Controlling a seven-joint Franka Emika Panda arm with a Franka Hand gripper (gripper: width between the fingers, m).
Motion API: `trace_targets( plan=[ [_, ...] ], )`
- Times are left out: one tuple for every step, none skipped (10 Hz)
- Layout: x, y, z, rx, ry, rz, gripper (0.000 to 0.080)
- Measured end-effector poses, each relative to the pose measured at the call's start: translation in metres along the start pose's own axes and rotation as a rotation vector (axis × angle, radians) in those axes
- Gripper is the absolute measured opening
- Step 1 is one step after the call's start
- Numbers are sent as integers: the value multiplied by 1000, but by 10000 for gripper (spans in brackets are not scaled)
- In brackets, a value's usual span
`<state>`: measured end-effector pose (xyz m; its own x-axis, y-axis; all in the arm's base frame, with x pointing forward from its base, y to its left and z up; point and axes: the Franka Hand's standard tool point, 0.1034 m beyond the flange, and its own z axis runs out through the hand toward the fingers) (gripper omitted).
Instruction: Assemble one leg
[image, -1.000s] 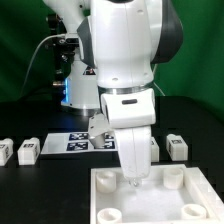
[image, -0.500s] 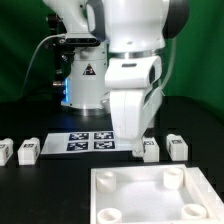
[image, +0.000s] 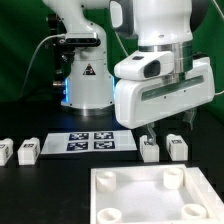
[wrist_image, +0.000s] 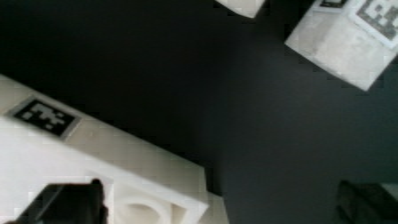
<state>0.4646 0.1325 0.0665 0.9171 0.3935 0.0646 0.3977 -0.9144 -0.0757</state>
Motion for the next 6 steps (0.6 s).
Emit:
trace_targets(
  plan=[
    [0,-2,0,8,1,104,649],
    [0,-6,1,12,-1,205,649],
    [-1,-24,4,18,-11,317,649],
    [-2,-37,6,20,-19,311,649],
    [-4,-32,5,21,-59,275,649],
    [0,-29,4,20,-48,281,649]
  ],
)
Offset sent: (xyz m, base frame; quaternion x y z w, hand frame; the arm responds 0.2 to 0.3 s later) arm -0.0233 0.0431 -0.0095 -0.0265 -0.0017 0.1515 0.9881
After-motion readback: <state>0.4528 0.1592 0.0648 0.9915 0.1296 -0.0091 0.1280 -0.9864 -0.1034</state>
